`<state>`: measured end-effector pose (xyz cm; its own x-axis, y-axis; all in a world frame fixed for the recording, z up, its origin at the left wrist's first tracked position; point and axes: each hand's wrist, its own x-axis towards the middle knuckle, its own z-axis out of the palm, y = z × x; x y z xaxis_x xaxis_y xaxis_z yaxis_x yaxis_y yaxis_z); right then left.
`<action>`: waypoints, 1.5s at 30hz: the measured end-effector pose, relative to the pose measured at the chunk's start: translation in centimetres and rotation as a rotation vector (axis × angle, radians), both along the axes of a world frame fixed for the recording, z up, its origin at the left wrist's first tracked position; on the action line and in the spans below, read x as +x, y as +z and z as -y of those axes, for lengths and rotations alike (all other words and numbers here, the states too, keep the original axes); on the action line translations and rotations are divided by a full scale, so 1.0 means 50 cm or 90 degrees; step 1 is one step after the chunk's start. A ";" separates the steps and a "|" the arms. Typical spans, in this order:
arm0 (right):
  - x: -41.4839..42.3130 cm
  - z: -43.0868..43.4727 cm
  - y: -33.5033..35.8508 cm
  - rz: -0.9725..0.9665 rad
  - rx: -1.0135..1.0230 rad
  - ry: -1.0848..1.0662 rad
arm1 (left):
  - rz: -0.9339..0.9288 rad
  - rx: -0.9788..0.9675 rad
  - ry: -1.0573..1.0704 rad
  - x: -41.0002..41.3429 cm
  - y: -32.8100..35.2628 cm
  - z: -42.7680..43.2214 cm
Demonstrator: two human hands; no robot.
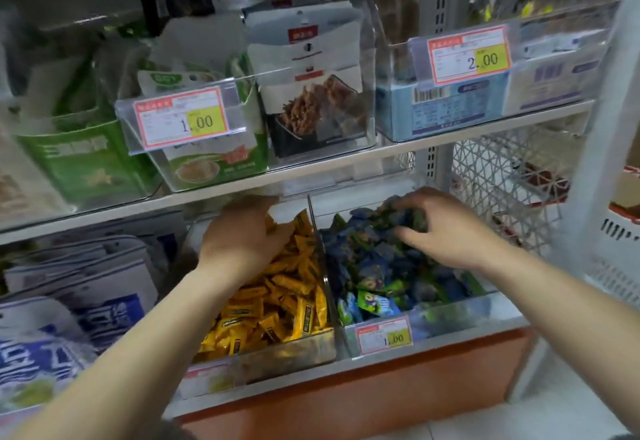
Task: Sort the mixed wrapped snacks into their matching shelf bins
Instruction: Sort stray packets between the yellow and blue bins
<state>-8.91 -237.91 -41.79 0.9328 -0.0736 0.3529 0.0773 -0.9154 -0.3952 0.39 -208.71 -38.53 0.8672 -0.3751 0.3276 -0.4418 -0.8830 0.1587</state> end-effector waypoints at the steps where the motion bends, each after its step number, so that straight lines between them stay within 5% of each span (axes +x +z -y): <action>1: -0.008 0.026 -0.002 0.013 0.002 -0.026 | -0.005 -0.029 -0.056 -0.013 -0.003 0.030; 6: -0.041 0.116 -0.030 0.032 -0.005 -0.160 | -0.210 -0.064 -0.319 -0.040 -0.042 0.244; 10: -0.044 0.145 -0.061 -0.026 0.054 -0.157 | -0.338 0.064 -0.333 -0.014 -0.126 0.400; 19: -0.057 0.165 -0.080 -0.064 0.099 -0.113 | -0.366 -0.011 -0.296 0.031 -0.229 0.433; 45: -0.049 0.166 -0.087 -0.059 0.164 -0.095 | -0.397 0.078 -0.280 0.011 -0.262 0.459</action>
